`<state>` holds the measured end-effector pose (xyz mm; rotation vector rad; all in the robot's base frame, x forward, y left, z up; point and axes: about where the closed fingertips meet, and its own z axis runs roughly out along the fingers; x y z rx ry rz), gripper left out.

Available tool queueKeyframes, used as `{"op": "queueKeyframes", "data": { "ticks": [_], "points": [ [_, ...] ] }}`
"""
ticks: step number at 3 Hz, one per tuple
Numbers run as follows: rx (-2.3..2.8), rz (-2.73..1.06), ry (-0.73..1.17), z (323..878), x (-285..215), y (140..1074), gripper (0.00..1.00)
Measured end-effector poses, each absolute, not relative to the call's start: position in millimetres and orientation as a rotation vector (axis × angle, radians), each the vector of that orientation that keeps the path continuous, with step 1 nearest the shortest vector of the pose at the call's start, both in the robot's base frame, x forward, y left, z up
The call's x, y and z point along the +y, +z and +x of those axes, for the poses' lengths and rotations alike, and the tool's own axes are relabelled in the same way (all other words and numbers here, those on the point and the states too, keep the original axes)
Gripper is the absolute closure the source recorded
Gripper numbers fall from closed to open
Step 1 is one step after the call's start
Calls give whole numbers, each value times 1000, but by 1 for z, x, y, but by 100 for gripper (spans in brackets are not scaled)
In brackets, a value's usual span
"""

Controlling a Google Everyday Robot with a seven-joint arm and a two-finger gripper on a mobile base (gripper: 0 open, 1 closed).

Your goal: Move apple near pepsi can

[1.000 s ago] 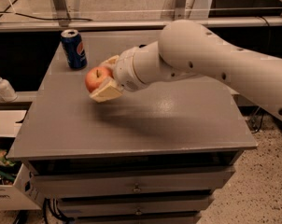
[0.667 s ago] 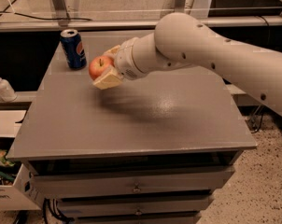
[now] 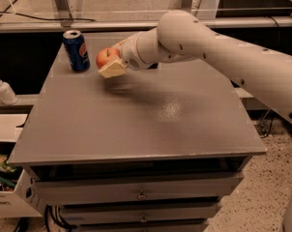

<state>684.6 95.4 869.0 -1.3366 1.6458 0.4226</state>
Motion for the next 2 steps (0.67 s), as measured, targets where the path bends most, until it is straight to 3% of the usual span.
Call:
{"op": "queueKeyframes", "data": {
  "ticks": [2],
  "points": [
    [1709, -1284, 497, 706, 110, 857, 100]
  ]
}}
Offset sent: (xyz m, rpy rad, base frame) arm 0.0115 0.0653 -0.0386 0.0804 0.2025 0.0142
